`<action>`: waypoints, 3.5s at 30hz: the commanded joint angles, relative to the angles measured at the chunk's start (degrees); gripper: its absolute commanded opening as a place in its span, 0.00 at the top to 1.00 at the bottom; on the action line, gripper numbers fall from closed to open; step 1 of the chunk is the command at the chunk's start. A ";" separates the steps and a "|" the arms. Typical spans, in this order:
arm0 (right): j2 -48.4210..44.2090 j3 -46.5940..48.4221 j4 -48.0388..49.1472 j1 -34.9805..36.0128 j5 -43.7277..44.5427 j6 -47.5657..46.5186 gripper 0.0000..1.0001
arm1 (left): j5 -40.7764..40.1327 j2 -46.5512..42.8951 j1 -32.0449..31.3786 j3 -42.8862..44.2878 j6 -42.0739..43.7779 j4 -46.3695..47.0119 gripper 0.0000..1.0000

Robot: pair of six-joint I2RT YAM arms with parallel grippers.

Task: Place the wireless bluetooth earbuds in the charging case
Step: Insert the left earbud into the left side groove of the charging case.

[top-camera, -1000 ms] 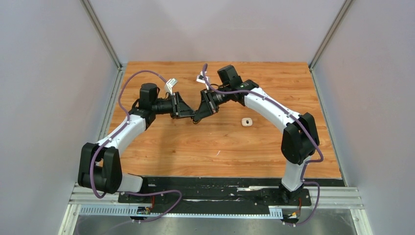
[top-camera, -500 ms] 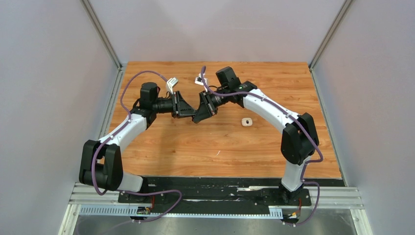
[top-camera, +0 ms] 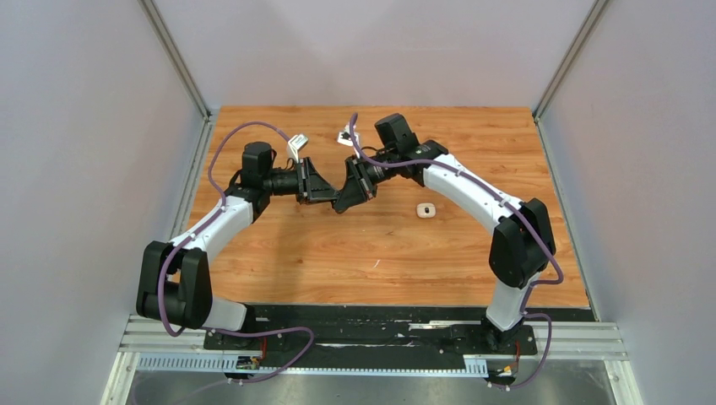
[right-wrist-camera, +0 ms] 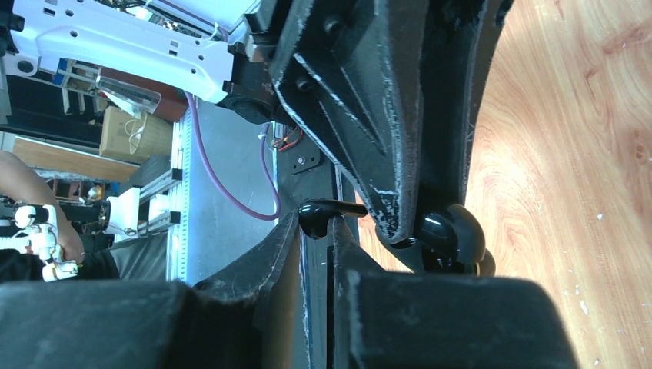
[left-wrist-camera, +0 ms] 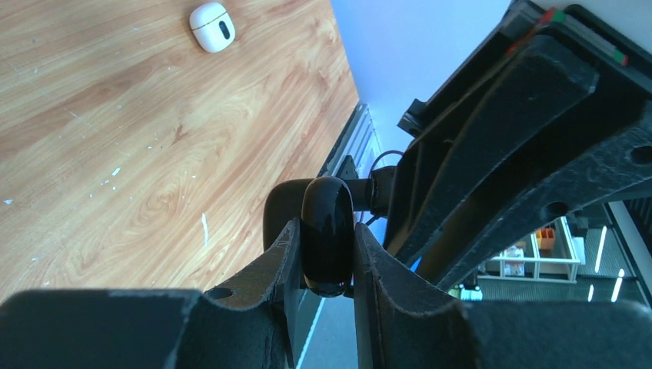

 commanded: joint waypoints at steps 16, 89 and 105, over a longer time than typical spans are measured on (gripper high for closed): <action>-2.15 -1.72 1.48 -0.04 1.09 -2.54 0.99 | 2.81 -1.84 -0.18 0.27 -1.33 3.37 1.00; -4.31 5.11 -4.22 -0.85 28.07 -8.80 0.64 | 5.24 0.03 -1.99 -0.26 -2.41 5.14 1.00; -14.99 -3.42 -2.64 8.89 30.62 -26.39 0.54 | 3.14 1.74 -1.99 3.02 2.52 -3.31 1.00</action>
